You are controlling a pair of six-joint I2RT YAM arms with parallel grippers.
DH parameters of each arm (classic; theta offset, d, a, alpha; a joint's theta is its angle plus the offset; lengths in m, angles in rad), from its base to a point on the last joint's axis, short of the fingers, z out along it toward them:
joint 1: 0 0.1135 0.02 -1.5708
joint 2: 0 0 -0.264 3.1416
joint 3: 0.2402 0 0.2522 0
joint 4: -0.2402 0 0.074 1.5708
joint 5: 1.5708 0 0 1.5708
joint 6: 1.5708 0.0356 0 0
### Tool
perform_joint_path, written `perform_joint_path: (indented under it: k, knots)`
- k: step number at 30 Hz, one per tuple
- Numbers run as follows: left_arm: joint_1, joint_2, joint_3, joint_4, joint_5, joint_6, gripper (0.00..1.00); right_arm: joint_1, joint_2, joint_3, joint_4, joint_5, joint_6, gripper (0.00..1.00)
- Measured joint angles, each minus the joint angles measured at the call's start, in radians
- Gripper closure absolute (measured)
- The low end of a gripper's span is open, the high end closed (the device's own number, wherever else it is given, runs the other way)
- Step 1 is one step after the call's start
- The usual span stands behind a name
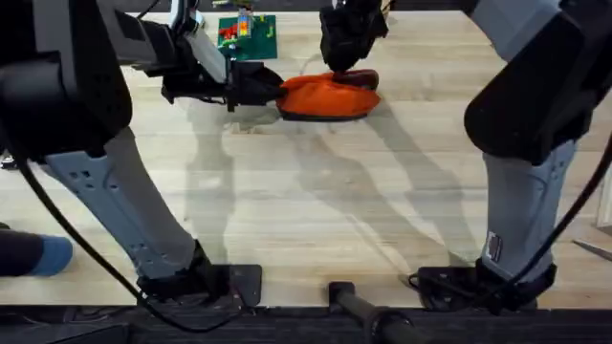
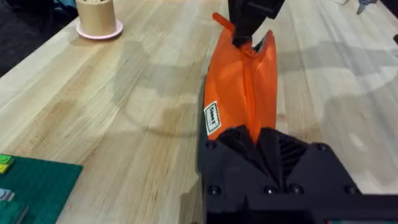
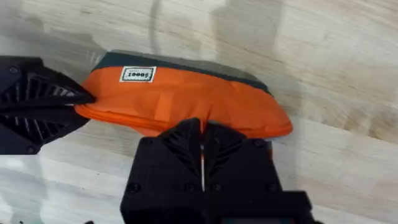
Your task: Unzip the bag, pick up the pens from the table one at a time and place them inside, then zip the bag closed.
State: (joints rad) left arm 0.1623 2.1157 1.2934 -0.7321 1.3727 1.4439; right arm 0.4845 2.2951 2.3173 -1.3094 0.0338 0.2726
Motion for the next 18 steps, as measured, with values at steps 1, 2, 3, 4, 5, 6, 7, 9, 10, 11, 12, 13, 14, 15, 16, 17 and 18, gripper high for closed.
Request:
perform_joint_path:
  k: [1,2,3,4,5,6,7,9,10,11,12,13,14,15,16,17,18]
  knots:
    - [0.0,0.0,0.0,0.0,0.0,0.0,0.959,-0.001,0.0,0.0,0.0,0.0,0.002,0.966]
    - [0.0,0.0,0.0,0.0,0.0,0.0,0.959,-0.001,-0.001,0.0,0.0,0.0,0.005,0.966]
    - [0.0,0.0,0.0,0.0,0.0,0.0,0.959,-0.002,-0.002,0.0,0.001,-0.001,0.009,0.966]
    - [0.0,0.0,0.0,0.0,0.0,0.0,0.959,-0.003,-0.004,0.0,0.0,-0.001,0.012,0.966]
    - [0.0,0.0,0.0,0.0,0.0,0.0,0.959,-0.004,-0.007,0.0,0.0,-0.002,0.014,0.966]
    - [0.0,0.0,0.0,0.0,0.0,0.0,0.959,-0.005,-0.01,0.0,0.0,-0.003,0.016,0.966]
    - [0.0,0.0,0.0,0.0,0.0,0.0,0.959,-0.006,-0.013,0.0,-0.001,-0.002,0.016,0.966]
    - [0.0,0.0,0.0,0.0,0.0,0.0,0.959,-0.014,-0.02,0.0,-0.004,-0.001,0.016,0.966]
    - [0.0,0.0,0.0,0.001,0.0,0.0,0.959,-0.02,-0.022,0.0,-0.004,-0.001,0.017,0.966]
    - [0.0,0.0,0.0,0.0,0.0,0.0,0.959,-0.025,-0.024,0.0,-0.004,0.0,0.017,0.966]
    - [0.0,0.0,0.0,0.0,0.0,0.0,0.959,-0.031,-0.024,0.0,-0.005,0.0,0.017,0.966]
    - [0.0,0.0,0.0,0.001,0.001,0.0,0.959,-0.036,-0.025,0.0,-0.005,-0.001,0.019,0.966]
    - [0.0,0.0,0.0,0.001,0.001,0.0,0.959,-0.039,-0.024,0.0,-0.007,0.0,0.019,0.966]
    - [0.0,0.0,0.0,0.0,0.0,0.0,0.959,-0.041,-0.024,0.0,-0.008,0.0,0.019,0.966]
    - [0.0,0.0,0.0,0.0,0.0,0.0,0.959,-0.043,-0.024,0.0,-0.01,0.0,0.02,0.966]
    - [0.0,0.0,0.0,0.0,0.0,0.0,0.959,-0.045,-0.024,0.0,-0.012,0.0,0.019,0.966]
    - [0.0,0.0,0.0,0.0,0.0,0.0,0.959,-0.046,-0.025,0.0,-0.014,0.001,0.019,0.966]
